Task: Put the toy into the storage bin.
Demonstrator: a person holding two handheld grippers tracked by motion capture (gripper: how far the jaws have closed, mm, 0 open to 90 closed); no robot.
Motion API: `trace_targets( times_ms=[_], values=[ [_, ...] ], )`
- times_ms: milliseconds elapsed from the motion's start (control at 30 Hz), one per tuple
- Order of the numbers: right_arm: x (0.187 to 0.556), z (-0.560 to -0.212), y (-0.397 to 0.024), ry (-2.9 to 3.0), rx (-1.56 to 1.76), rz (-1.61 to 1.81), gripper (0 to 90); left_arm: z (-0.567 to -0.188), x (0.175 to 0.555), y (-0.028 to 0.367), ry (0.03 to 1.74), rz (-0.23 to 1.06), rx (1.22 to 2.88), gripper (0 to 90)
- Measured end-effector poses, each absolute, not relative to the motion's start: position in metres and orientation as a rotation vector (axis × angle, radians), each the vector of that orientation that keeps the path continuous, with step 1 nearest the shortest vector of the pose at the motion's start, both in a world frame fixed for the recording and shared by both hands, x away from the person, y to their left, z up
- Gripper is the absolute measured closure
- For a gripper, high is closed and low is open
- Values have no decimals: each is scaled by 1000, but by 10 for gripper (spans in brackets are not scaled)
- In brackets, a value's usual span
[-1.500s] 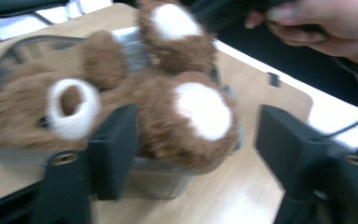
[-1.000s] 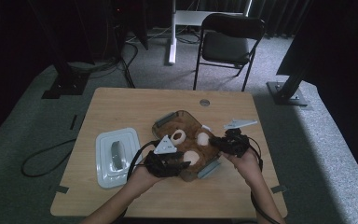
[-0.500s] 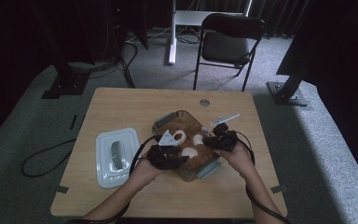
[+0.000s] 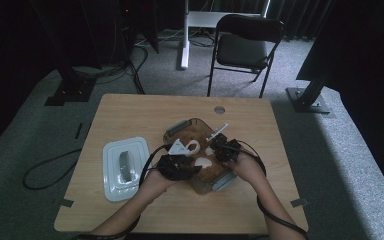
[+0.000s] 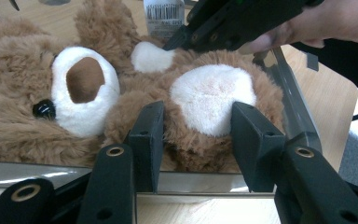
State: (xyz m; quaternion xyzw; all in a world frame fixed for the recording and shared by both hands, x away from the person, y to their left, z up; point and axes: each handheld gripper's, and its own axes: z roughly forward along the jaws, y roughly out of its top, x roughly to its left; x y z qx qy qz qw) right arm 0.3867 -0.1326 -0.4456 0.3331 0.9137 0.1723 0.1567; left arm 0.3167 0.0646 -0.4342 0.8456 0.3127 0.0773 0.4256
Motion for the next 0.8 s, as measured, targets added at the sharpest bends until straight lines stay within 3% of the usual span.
trace_targets(
  times_ms=[333,533,800],
  values=[
    [384,-433,-147,2580,996,692,883,-436,319,69,789,169,2106,565],
    [373,-407,-168,2515,1049,897,873,-436,320,71,788,165,2105,564],
    [333,-384,-169,2588,917,1236,784,-436,320,72,793,171,2100,564]
  ],
)
